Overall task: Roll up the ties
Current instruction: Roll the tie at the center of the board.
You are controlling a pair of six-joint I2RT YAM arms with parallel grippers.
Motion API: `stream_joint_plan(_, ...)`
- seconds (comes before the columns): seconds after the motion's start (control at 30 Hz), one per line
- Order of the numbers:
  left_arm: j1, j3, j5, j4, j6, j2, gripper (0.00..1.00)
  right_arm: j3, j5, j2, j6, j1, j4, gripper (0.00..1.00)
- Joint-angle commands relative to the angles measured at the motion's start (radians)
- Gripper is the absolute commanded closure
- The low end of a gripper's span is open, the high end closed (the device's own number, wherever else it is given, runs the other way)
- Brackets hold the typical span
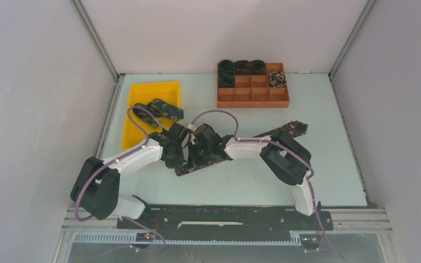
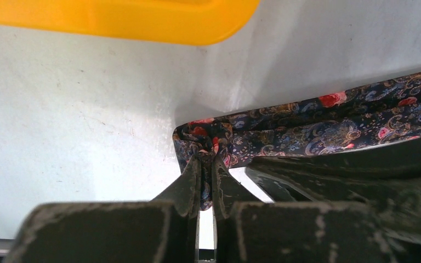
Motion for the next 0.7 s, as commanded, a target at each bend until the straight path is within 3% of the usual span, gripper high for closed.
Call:
stream_joint_plan(0.0,-0.014,0.059,-0.01,-0.02,0.021,0.021,1.0,-0.024,0.03,-0.099,-0.03,-0.013,-0.03,1.0)
stream_joint_plan(0.37,-0.069,0.127,-0.01,-0.028,0.0,0.112,0.99,-0.134,0.063,-0.188,-0.043,-0.054,-0.029,1.0)
stream_joint_plan(0.53,-0.092,0.165,-0.01,-0.039,-0.007,0.156,0.91,-0.171,0.066,-0.208,-0.04,-0.063,-0.012,1.0)
stream_joint_plan(0.67,-0.103,0.186,-0.019,-0.053,-0.014,0.172,0.78,-0.19,0.066,-0.211,-0.038,-0.072,-0.002,1.0)
